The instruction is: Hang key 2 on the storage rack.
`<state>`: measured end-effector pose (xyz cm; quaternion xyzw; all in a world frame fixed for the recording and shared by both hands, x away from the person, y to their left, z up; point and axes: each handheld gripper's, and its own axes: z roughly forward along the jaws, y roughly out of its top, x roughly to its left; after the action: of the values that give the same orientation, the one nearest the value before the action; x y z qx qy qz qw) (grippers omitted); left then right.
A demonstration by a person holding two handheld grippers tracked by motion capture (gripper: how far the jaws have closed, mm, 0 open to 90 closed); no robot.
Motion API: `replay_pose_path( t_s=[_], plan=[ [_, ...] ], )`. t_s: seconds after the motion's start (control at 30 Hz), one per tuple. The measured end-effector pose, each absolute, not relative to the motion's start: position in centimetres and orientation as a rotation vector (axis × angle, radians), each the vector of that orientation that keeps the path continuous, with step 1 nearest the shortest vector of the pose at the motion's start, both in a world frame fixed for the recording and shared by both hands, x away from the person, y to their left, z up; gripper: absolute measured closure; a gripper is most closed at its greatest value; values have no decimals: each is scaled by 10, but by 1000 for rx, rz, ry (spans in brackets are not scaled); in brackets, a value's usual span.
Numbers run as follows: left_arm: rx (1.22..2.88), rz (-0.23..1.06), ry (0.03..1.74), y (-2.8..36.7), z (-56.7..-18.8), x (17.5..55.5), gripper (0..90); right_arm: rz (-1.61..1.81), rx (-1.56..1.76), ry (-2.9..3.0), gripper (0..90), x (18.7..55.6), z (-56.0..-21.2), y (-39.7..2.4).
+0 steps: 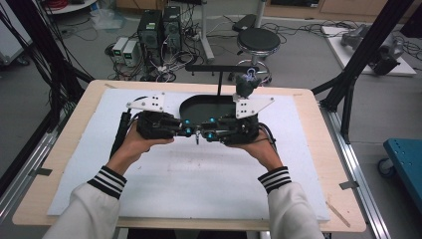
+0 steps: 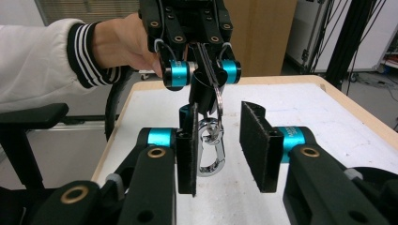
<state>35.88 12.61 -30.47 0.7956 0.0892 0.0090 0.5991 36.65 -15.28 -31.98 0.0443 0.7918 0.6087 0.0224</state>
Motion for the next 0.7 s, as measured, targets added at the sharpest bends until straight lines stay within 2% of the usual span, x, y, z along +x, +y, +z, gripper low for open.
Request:
replay_pose_path(
  t_s=[0.27, 0.5, 0.7],
  plan=[
    [1852, 18, 190, 124, -305, 358, 881, 1897, 118, 2459, 757, 366, -320, -152],
    [1845, 20, 190, 124, -305, 358, 881, 1891, 98, 2469, 850, 366, -320, -151],
    [1842, 23, 190, 125, -305, 358, 881, 1903, 112, 2470, 858, 366, -320, -151]
  ],
)
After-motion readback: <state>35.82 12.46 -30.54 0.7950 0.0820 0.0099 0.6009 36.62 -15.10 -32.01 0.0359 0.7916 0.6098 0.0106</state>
